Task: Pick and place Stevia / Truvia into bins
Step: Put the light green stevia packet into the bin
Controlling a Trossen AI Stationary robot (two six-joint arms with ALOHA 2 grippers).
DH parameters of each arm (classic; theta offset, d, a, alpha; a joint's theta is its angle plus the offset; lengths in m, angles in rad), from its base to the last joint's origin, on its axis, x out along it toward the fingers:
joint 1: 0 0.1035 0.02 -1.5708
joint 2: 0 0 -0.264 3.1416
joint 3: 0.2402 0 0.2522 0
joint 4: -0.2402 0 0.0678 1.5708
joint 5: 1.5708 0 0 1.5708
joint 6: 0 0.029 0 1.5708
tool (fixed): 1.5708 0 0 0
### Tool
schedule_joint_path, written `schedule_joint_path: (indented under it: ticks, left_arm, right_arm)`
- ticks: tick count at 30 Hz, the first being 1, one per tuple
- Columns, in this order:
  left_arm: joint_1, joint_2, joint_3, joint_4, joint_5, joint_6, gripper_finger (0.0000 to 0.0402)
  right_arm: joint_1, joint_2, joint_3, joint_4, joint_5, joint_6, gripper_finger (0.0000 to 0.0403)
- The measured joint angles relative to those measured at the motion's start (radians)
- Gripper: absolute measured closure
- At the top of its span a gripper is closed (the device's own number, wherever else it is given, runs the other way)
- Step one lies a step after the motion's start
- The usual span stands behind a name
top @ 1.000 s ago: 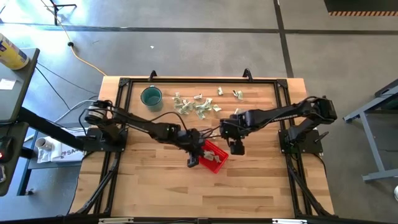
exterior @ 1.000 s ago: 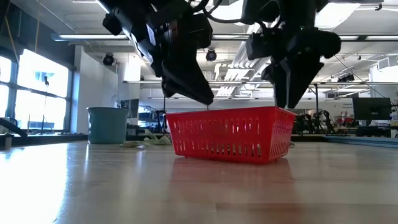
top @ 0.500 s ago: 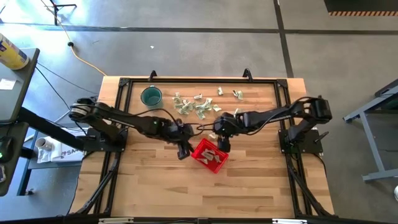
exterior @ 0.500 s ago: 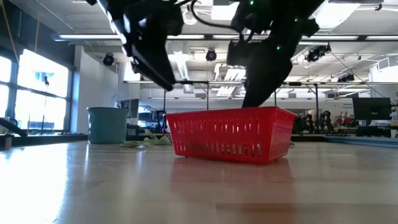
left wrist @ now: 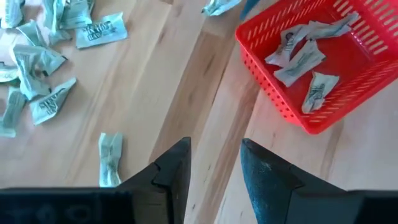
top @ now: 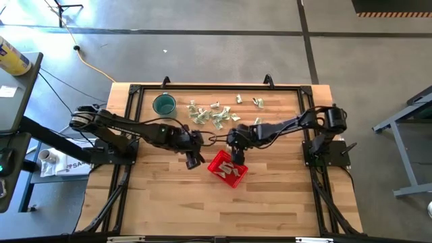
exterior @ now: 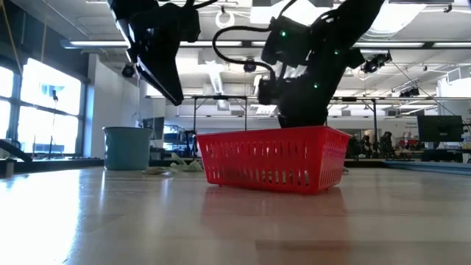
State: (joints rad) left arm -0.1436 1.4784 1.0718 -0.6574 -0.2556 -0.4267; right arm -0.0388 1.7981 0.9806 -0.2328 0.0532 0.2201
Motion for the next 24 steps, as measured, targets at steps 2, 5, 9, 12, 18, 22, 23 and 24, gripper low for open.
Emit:
schedule_joint_path:
  ticks: [2,5,9,12,18,22,23,24]
  left_arm:
    - [0.000,0.000,0.000,-0.018,-0.003,0.005,0.0229]
    - [0.000,0.000,0.000,-0.033,-0.016,0.009,0.0229]
    - [0.015,0.001,0.000,-0.071,-0.033,0.037,0.0229]
    - [0.045,0.001,0.000,-0.094,-0.030,0.038,0.0229]
    - [0.167,0.001,-0.003,-0.154,0.015,0.028,0.0229]
    - [0.286,0.002,-0.051,-0.144,0.148,0.003,0.0229]
    - [0.310,0.002,-0.066,-0.136,0.165,0.000,0.0229]
    - [0.331,0.002,-0.081,-0.125,0.176,0.000,0.0229]
  right_arm:
    - [-0.014,0.003,0.000,0.003,-0.003,0.013,0.0227]
    - [-0.038,0.002,0.001,0.006,-0.030,0.015,0.0281]
    - [-0.078,0.002,0.011,-0.005,-0.103,0.034,0.0366]
    - [-0.100,-0.006,0.045,-0.034,-0.126,0.051,0.0394]
    - [-0.096,-0.084,0.168,-0.184,-0.141,0.032,0.0398]
    - [-0.076,-0.112,0.238,-0.282,-0.374,0.021,0.0392]
    - [-0.069,-0.112,0.245,-0.302,-0.448,0.027,0.0390]
    - [-0.058,-0.111,0.245,-0.320,-0.504,0.035,0.0388]
